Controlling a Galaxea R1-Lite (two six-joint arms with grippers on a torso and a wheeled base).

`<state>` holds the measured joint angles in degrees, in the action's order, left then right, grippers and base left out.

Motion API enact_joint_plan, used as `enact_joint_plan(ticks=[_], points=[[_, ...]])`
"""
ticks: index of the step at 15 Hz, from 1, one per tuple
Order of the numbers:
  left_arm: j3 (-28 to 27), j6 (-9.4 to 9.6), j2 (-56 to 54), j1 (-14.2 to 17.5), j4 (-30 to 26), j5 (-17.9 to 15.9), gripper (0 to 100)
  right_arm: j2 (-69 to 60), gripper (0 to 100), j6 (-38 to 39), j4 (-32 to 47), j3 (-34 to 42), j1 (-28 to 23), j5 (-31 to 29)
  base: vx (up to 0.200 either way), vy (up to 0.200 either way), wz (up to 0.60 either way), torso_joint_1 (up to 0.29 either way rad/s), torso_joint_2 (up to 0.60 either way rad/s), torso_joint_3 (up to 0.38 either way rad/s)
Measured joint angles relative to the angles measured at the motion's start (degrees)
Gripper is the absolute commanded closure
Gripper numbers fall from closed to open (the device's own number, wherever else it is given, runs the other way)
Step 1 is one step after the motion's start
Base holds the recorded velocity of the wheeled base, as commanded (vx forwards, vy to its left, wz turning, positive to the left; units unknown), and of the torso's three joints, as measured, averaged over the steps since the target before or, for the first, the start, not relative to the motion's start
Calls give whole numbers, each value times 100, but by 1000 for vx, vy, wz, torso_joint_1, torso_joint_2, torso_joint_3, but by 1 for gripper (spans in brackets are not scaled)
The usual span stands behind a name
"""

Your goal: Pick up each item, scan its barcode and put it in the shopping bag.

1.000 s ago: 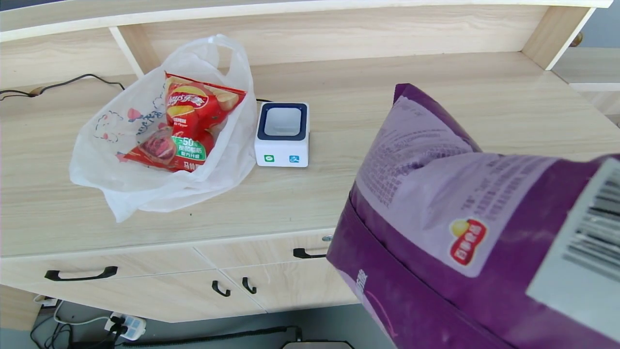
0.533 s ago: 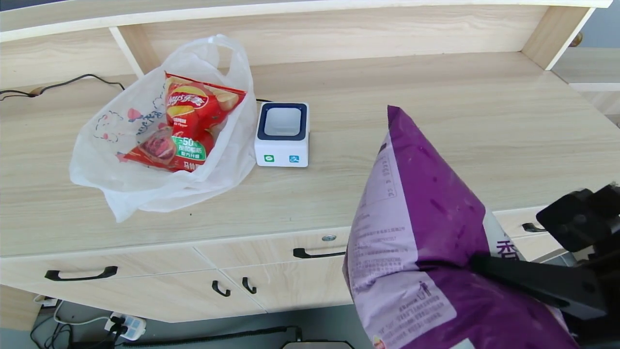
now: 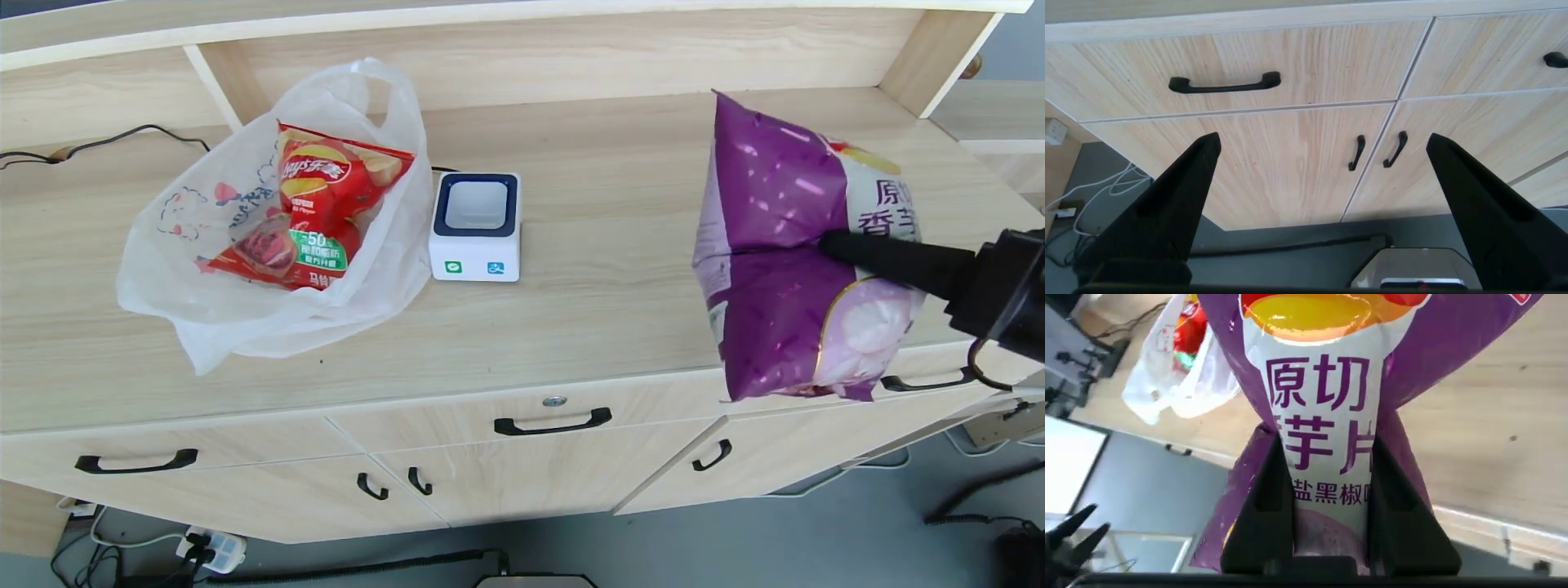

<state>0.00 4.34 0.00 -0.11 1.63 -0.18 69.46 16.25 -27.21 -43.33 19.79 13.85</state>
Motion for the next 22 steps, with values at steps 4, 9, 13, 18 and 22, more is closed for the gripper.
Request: enact_joint_plan(ticks=[4,9,13,18,22], points=[[0,113,0,0,9,-6,0,-59,100,-2230,389,-827,-16,-1458,0,0,0,0,0,0],[0,105,0,-7,2,-9,0,-328,100,-2911,400,-819,22,-1809,-160,0,0,8,2,2],[0,74,0,-7,-13,-4,0,-673,100,-2900,400,-435,17,-1891,0,100,0,1,4,5],[0,56,0,-10,-27,2,0,-751,100,-2821,422,-358,22,-1893,0,200,0,11,3,2],[0,-205,0,0,-27,0,0,-706,100,-2823,423,-356,17,-1896,0,200,0,2,4,1]])
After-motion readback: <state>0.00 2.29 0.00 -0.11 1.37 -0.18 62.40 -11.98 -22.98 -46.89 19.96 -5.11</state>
